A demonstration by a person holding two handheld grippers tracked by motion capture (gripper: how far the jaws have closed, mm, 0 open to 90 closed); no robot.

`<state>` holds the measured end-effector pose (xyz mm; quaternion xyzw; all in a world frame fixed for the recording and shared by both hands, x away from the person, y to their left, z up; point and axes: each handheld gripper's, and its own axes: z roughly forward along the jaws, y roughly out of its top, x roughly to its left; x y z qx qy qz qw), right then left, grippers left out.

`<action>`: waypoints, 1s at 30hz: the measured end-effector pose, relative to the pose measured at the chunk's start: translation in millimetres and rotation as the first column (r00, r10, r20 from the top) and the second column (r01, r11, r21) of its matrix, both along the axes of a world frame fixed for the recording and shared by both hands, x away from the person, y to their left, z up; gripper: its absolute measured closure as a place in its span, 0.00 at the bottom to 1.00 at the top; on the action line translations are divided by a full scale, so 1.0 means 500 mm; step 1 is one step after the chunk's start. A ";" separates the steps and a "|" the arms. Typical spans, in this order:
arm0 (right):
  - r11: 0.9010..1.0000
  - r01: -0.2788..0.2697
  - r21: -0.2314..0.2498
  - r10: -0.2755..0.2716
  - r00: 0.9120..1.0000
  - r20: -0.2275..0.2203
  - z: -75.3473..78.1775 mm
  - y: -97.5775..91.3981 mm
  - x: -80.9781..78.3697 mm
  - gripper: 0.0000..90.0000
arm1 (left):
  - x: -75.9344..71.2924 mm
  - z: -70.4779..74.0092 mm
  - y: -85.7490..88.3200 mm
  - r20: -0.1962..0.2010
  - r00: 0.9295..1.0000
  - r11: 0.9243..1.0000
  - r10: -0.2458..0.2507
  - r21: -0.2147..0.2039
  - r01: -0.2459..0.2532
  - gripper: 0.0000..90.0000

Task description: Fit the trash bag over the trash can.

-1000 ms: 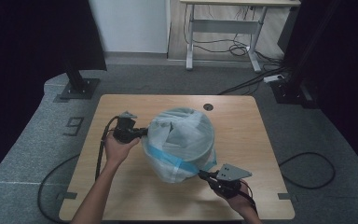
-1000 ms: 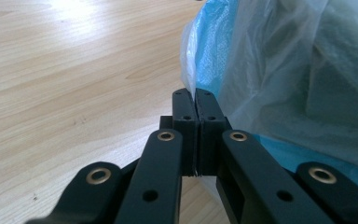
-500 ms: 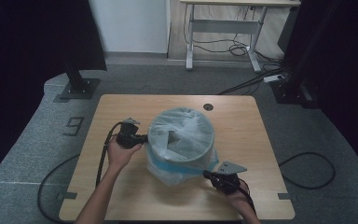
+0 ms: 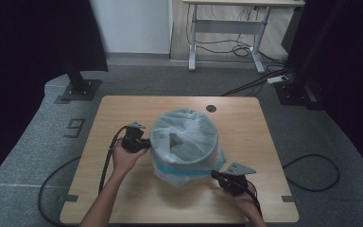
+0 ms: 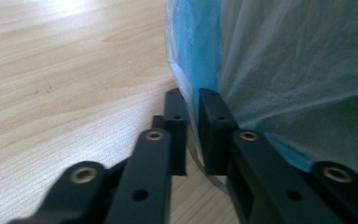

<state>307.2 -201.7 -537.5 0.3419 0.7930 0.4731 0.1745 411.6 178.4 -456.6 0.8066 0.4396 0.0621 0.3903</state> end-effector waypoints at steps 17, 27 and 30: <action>0.998 0.011 0.062 -0.016 0.996 0.087 0.017 -0.011 -0.027 0.83 | -0.035 0.016 0.053 0.078 0.996 0.997 -0.035 -0.062 0.040 0.60; 0.986 -0.080 0.143 0.065 0.992 0.107 0.069 -0.001 -0.071 0.49 | -0.027 0.014 0.050 0.061 0.997 0.993 -0.052 -0.104 0.059 0.68; 0.984 -0.084 0.157 0.066 0.991 0.114 0.089 0.013 -0.084 0.42 | -0.024 0.011 0.044 0.053 0.997 0.990 -0.062 -0.125 0.068 0.73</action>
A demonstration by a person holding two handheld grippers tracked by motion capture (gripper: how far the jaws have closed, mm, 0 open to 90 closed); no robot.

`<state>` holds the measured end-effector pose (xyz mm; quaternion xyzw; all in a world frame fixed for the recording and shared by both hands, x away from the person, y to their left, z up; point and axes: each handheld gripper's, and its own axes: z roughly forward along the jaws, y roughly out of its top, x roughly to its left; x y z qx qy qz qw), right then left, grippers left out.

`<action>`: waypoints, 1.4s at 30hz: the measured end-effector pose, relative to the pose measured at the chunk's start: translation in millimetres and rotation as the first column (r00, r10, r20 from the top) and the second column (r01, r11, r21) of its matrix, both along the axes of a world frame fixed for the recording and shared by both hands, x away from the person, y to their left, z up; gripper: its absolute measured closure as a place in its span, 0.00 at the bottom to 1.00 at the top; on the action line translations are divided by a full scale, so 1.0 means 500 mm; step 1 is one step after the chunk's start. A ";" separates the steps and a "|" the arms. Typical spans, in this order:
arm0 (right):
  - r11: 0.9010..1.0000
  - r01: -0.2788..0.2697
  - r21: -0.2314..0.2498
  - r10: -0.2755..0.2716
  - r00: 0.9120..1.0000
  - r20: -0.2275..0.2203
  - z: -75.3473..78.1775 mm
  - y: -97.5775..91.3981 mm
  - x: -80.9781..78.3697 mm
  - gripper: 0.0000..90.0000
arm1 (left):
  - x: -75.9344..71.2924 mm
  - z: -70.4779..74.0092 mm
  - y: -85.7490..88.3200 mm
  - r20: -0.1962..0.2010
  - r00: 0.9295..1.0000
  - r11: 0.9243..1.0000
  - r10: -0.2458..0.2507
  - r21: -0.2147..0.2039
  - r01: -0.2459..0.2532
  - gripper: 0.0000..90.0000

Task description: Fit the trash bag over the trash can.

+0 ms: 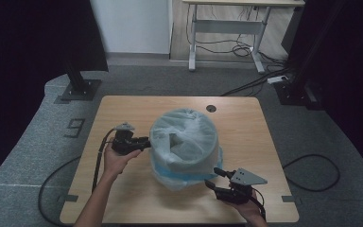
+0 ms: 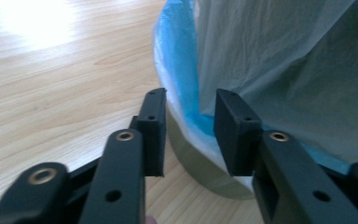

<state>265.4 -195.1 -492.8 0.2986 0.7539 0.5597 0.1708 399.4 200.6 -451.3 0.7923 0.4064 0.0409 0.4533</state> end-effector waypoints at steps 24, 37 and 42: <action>0.987 -0.130 -0.091 0.132 0.991 0.009 -0.015 0.133 0.005 0.99 | -0.002 -0.002 -0.013 0.000 1.000 1.000 -0.026 -0.003 0.026 0.76; 0.989 -0.097 -0.114 0.090 0.994 -0.061 -0.066 0.110 0.034 0.95 | -0.005 -0.006 -0.011 0.001 1.000 1.000 -0.002 0.021 0.002 0.69; 0.997 -0.065 -0.044 0.064 0.998 -0.016 -0.035 0.096 0.008 0.46 | -0.025 0.019 0.016 0.080 0.996 0.999 0.026 0.022 -0.028 0.40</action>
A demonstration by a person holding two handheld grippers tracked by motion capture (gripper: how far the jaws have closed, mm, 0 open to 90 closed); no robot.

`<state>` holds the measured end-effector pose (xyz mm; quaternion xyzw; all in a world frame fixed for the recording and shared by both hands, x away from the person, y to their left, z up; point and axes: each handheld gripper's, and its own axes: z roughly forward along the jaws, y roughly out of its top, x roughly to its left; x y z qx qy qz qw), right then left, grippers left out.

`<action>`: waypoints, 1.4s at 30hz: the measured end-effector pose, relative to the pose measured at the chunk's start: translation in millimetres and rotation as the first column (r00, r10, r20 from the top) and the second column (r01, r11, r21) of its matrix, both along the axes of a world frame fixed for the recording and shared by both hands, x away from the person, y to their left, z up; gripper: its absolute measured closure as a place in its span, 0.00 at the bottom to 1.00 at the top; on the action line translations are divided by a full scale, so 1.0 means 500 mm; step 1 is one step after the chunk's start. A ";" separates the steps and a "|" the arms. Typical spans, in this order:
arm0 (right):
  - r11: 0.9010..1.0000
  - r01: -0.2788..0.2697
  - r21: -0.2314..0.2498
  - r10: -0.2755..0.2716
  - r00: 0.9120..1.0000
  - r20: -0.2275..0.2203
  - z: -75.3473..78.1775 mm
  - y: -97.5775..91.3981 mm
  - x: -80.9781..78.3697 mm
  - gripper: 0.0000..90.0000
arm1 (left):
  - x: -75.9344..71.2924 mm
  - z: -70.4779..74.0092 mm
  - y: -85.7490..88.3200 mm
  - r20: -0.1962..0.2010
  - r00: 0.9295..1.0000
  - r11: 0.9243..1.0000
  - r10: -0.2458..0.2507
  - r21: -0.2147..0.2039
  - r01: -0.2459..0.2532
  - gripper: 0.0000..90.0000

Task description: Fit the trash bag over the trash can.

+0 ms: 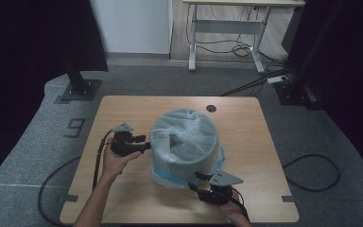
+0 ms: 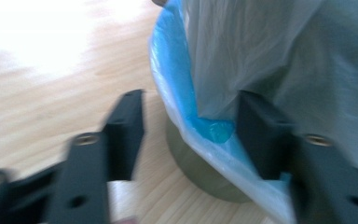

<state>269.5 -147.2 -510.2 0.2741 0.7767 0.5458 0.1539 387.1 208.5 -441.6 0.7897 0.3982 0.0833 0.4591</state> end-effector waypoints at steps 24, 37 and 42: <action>0.956 0.257 0.142 -0.246 0.965 -0.088 -0.016 -0.216 -0.015 0.33 | -0.058 0.128 0.034 0.148 0.977 0.984 -0.156 -0.065 0.167 0.28; 0.942 0.289 0.170 -0.275 0.956 -0.103 -0.013 -0.249 -0.019 0.36 | -0.040 0.221 -0.091 0.138 0.967 0.977 -0.214 0.020 0.213 0.30; 0.942 0.289 0.173 -0.274 0.956 -0.103 -0.013 -0.252 -0.020 0.36 | -0.030 0.228 -0.135 0.121 0.963 0.970 -0.242 0.057 0.236 0.31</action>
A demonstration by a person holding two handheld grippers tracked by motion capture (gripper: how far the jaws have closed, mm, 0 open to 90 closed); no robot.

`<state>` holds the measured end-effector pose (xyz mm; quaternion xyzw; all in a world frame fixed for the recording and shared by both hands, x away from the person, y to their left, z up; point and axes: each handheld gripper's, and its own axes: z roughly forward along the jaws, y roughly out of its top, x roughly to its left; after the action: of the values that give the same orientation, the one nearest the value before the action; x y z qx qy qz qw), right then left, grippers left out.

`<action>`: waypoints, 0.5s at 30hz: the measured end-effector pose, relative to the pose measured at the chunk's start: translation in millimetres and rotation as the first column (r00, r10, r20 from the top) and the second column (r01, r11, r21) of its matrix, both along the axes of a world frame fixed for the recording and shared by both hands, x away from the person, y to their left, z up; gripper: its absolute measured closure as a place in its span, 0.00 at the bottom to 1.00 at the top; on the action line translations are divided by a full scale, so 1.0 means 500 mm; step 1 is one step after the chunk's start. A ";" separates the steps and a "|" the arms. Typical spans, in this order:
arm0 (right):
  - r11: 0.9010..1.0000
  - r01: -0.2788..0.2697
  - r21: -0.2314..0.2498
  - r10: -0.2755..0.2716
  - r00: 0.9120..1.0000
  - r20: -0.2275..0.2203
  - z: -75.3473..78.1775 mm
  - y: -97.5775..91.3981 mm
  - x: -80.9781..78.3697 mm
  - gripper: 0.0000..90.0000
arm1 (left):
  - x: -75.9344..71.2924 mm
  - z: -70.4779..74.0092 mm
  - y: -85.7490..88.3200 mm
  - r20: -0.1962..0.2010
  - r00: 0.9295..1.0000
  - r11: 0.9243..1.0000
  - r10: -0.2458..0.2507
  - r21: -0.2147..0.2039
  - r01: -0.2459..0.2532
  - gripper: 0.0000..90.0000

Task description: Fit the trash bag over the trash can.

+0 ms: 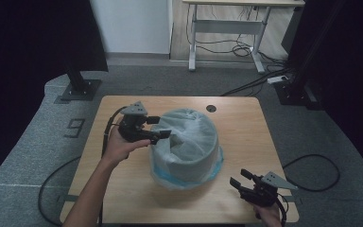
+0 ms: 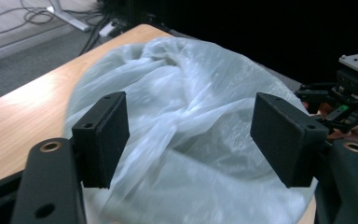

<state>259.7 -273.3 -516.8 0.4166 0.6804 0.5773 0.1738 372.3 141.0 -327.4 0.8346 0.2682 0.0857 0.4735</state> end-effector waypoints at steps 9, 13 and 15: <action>1.000 -0.009 0.002 0.009 1.000 -0.002 -0.003 -0.004 0.000 0.39 | 0.050 -0.012 -0.094 -0.054 0.998 0.997 -0.020 0.070 0.024 0.34; 1.000 -0.020 0.001 0.020 1.000 -0.010 -0.006 -0.002 0.000 0.39 | 0.068 -0.015 -0.111 -0.089 0.996 0.996 -0.007 0.082 0.015 0.35; 1.000 -0.031 -0.003 0.031 1.000 -0.007 -0.007 0.000 0.000 0.40 | 0.080 -0.013 -0.117 -0.109 0.994 0.997 0.003 0.081 0.006 0.35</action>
<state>259.9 -273.3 -520.3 0.4079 0.6881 0.5775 0.1631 412.2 82.4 -334.1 0.8566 0.2896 0.0504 0.4240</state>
